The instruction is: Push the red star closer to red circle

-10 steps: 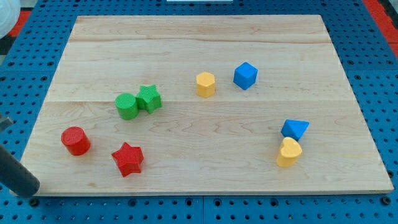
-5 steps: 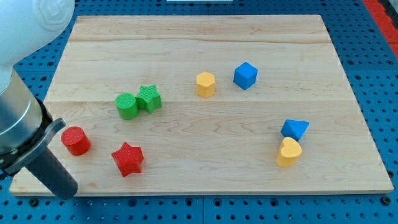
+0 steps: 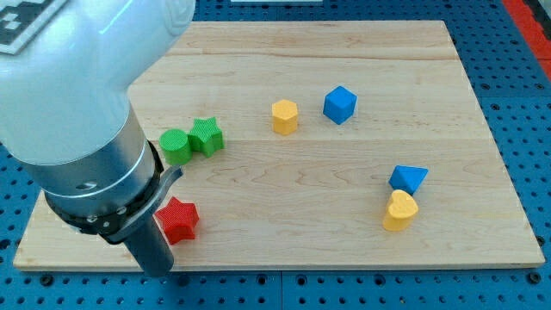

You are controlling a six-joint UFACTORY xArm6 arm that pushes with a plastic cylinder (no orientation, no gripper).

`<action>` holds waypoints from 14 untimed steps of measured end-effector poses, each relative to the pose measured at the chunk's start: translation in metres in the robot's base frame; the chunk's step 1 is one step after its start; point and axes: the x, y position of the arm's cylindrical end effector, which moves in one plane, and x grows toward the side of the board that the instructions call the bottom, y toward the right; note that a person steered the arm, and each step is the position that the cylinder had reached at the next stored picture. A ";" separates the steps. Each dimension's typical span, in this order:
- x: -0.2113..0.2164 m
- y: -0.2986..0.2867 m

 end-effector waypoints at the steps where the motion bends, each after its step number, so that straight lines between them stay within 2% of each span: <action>1: 0.000 0.000; 3: 0.000 0.005; 6: 0.000 0.069; 7: -0.022 0.097; 8: -0.037 0.098; 9: -0.069 0.098; 10: -0.094 0.059; 11: -0.102 0.043; 12: -0.078 0.008; 14: -0.070 0.031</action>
